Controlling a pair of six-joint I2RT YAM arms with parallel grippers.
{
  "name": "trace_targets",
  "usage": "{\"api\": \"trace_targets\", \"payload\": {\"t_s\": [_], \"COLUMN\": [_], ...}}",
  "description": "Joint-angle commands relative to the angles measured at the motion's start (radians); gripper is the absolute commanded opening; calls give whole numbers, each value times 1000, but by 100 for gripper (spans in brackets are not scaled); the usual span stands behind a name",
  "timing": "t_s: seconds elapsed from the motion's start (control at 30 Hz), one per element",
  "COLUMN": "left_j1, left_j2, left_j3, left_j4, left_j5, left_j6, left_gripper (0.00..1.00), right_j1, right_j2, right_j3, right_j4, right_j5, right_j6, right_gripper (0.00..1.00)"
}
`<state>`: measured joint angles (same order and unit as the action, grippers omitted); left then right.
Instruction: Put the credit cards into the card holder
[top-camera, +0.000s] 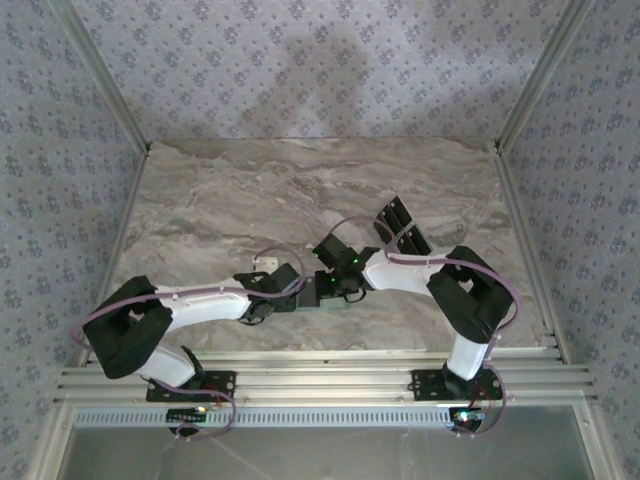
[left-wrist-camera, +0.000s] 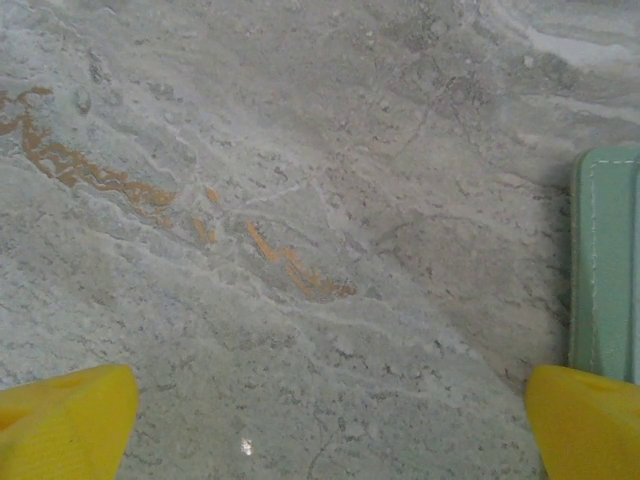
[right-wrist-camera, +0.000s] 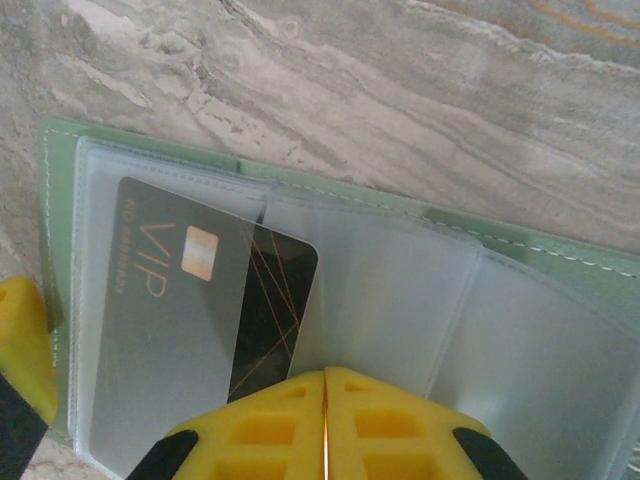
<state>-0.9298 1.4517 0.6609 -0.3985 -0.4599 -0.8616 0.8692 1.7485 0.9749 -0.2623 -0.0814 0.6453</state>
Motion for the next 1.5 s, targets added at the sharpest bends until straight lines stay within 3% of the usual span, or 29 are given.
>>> {"api": "trace_targets", "payload": {"t_s": [0.0,0.27,0.57,1.47], "left_j1": [1,37,52,52], "left_j2": [-70,-120,-101,8], "left_j3": [-7,-7,-2,5], "left_j4": [-45,-72,-53,19], "left_j5": [-25,-28,-14,20], "left_j6": [-6,20,42,49], "left_gripper": [100,100,100,100], "right_j1": [-12,-60,-56,-24], "right_j2": [-49,-88,-123,74], "right_j3": [-36,-91,-29,91], "right_j4": [-22,-25,-48,-23], "right_j5": [20,14,-1,-29], "right_j6": [-8,-7,-43,-38], "right_gripper": [10,10,10,9]}}
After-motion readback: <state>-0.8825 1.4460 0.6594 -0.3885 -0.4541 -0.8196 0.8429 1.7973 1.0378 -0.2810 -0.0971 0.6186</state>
